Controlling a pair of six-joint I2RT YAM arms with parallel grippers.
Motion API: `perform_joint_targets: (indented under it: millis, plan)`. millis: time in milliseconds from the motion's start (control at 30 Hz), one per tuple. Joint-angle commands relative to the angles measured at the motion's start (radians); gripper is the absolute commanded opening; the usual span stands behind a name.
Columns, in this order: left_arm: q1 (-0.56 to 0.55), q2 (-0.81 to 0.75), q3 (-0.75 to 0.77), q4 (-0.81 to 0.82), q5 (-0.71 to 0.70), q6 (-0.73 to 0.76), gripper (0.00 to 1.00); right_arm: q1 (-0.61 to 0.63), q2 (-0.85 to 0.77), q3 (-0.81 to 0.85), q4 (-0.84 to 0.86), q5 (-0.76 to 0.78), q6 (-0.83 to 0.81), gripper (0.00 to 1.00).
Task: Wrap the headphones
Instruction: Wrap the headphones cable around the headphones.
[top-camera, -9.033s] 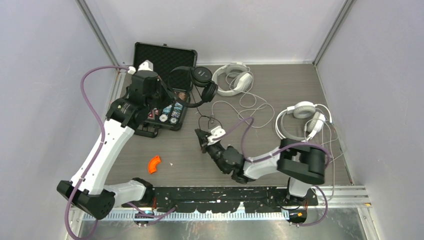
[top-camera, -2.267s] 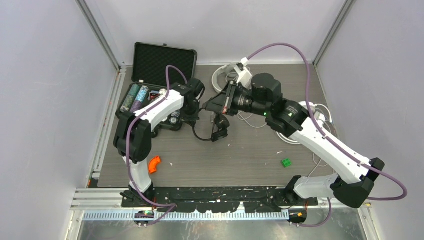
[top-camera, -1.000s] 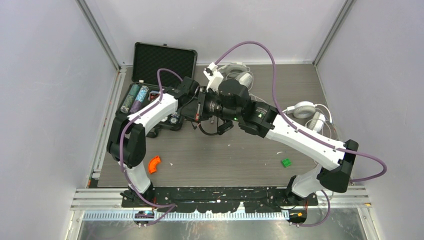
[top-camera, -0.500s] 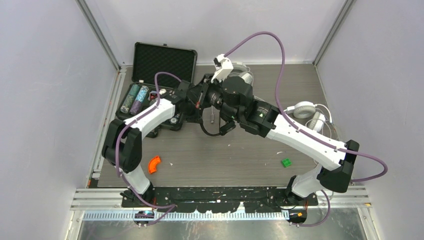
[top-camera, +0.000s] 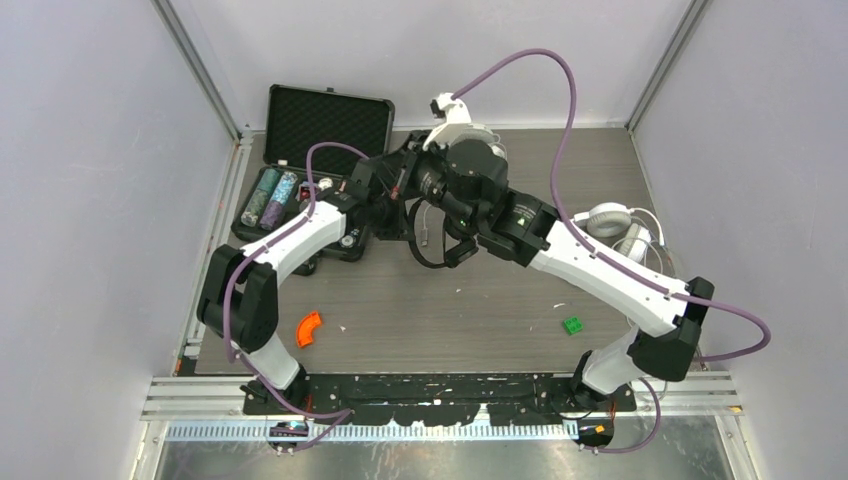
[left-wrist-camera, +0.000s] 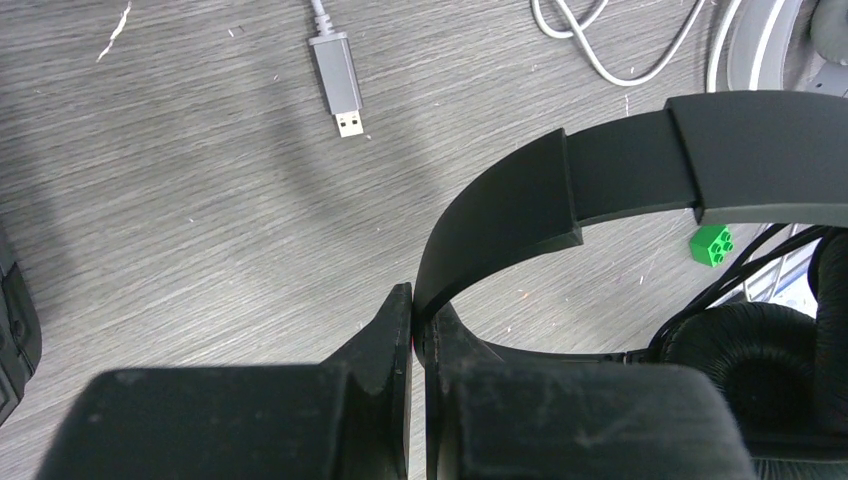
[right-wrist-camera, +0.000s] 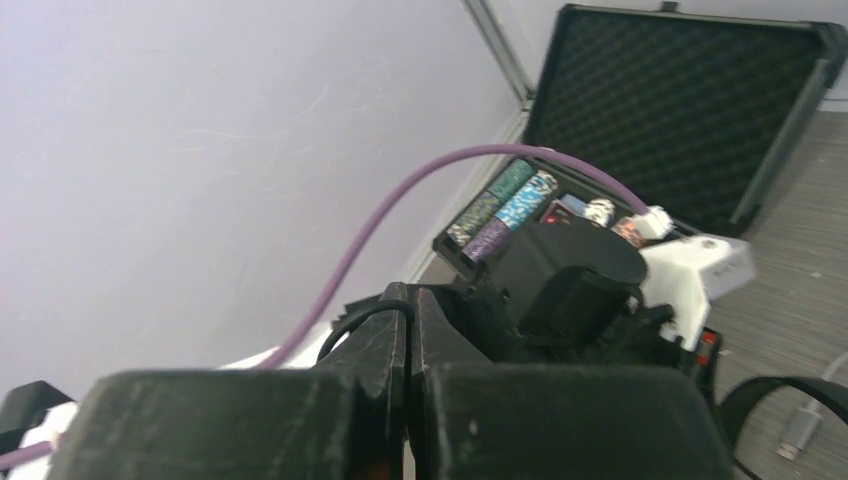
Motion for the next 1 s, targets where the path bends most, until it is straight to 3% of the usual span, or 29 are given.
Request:
perform_joint_targets:
  millis: [0,233,500,967]
  plan:
    - [0.003,-0.022,0.017,0.065,0.047,-0.003,0.00,0.001,0.061,0.136,-0.016,-0.114,-0.003,0.00]
    - [0.003,0.013,0.071,0.006,0.043,-0.043,0.00,0.017,0.113,0.163,-0.056,-0.291,0.025,0.00]
    - [0.030,0.065,0.143,-0.036,0.076,-0.161,0.00,0.101,0.125,0.156,-0.134,-0.362,-0.030,0.00]
    - [0.102,0.074,0.197,-0.040,0.171,-0.296,0.00,0.200,-0.016,-0.071,-0.155,-0.347,-0.050,0.00]
